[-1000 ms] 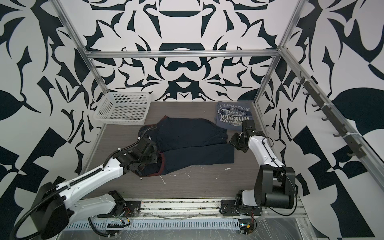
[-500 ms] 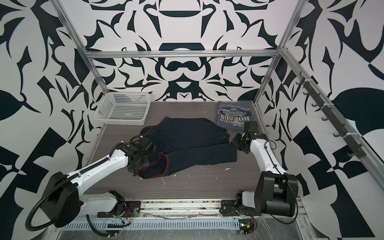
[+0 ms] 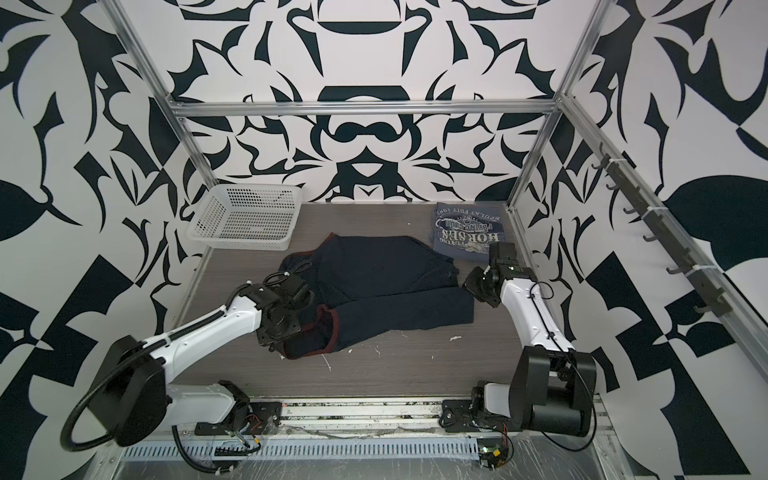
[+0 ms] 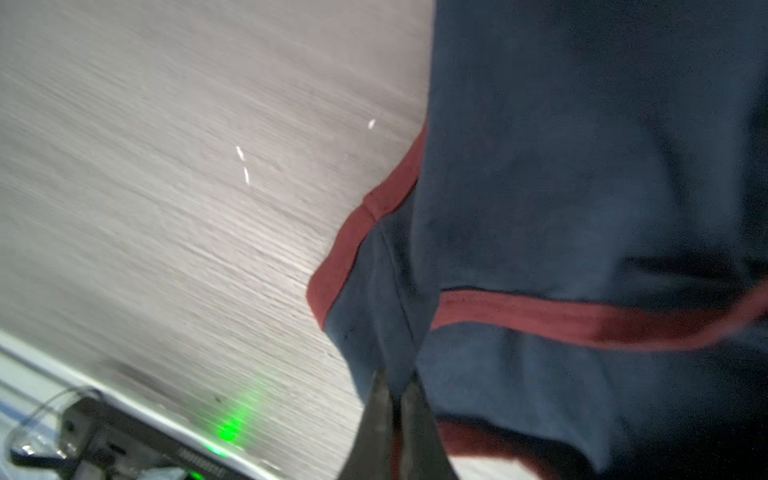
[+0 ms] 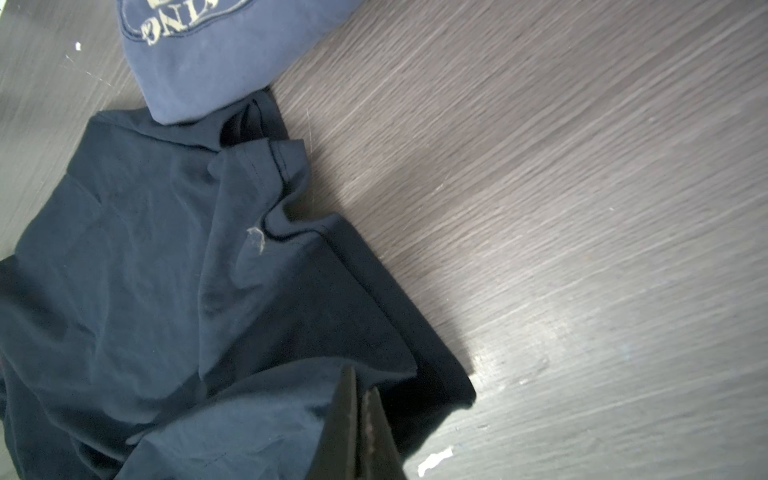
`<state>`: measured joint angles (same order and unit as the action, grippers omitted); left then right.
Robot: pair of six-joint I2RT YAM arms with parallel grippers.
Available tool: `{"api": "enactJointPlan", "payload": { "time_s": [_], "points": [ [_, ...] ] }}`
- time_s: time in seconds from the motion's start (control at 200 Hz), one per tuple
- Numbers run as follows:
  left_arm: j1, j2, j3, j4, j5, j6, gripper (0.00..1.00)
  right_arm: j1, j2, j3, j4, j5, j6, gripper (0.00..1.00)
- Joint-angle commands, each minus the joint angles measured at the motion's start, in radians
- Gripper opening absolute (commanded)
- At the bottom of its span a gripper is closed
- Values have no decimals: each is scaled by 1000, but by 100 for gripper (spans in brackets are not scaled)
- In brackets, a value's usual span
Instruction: Fold and stack the tank tops
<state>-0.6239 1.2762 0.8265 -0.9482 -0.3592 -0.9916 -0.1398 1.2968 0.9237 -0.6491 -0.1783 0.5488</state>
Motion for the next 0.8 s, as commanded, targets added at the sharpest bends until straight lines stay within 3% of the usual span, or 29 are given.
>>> {"api": "enactJointPlan", "payload": {
  "time_s": [0.0, 0.105, 0.3, 0.54, 0.795],
  "points": [
    [4, -147, 90, -158, -190, -8, 0, -11, -48, 96, -54, 34, -24, 0],
    [58, -325, 96, -228, -339, -55, 0, -14, -94, 126, -105, 64, -30, 0],
    [164, -595, -70, -127, -269, -139, 0, -18, -248, 18, -141, 65, 6, 0],
    [171, -577, -211, -64, -206, -208, 0, -18, -407, -126, -161, 89, 8, 0],
    [188, -483, -219, -29, -177, -193, 2, -18, -409, -158, -148, 40, 48, 0]
  ]
}}
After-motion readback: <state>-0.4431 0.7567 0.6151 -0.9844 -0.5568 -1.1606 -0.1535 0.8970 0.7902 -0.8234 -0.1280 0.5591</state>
